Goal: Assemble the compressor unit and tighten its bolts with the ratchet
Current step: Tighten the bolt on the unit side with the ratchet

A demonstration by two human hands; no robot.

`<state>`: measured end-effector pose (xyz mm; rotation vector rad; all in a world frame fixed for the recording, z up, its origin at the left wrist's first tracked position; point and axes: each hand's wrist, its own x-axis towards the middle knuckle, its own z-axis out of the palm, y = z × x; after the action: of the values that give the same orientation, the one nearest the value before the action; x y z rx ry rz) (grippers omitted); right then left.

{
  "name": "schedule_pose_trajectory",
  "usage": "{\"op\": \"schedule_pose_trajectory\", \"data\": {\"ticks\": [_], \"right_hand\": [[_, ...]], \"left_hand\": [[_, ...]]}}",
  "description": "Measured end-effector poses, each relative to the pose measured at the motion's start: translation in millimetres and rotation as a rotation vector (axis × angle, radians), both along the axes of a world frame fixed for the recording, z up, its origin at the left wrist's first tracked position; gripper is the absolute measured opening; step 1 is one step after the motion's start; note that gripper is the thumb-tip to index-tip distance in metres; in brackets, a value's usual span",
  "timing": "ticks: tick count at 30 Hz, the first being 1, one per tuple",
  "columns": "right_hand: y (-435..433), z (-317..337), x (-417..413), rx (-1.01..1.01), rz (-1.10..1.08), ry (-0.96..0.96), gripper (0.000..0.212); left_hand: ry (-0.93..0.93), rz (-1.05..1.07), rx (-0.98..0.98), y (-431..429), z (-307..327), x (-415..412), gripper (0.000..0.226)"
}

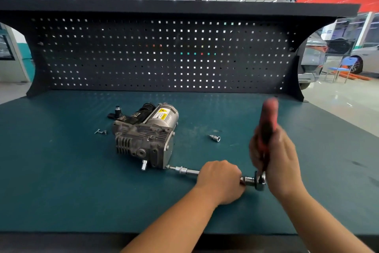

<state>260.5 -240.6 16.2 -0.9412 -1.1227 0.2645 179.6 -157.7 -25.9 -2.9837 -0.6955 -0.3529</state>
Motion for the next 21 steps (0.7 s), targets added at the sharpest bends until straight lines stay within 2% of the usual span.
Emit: {"op": "schedule_pose_trajectory", "data": {"ticks": [2, 3, 6, 8, 11, 14, 17, 19, 21], "right_hand": [[-16, -19, -16, 0.164, 0.000, -0.453, 0.026], [-21, -29, -19, 0.197, 0.017, -0.595, 0.026], [-24, -47, -10, 0.277, -0.027, -0.791, 0.033], [-16, -42, -9, 0.249, -0.091, -0.673, 0.026], [12, -19, -4, 0.069, -0.226, -0.195, 0.021], [45, 6, 22, -0.260, -0.312, 0.123, 0.039], [64, 2, 50, -0.598, -0.240, 0.490, 0.028], [60, -6, 55, -0.713, -0.152, 0.554, 0.017], [51, -11, 58, -0.715, -0.160, 0.424, 0.019]], "left_hand": [[0.000, 0.010, -0.056, 0, 2, 0, 0.027], [0.015, 0.020, -0.084, 1, 3, -1, 0.026], [0.018, 0.025, -0.081, 0, 5, -1, 0.023], [-0.014, 0.024, -0.055, -2, 2, -1, 0.026], [-0.085, 0.015, 0.008, -1, -4, -2, 0.026], [-0.096, 0.020, 0.009, -1, -4, -2, 0.026], [-0.119, 0.041, -0.002, -3, -4, -2, 0.026], [-0.112, 0.054, -0.006, -3, -4, -1, 0.026], [-0.091, 0.059, 0.003, -2, -4, 0, 0.026]]}}
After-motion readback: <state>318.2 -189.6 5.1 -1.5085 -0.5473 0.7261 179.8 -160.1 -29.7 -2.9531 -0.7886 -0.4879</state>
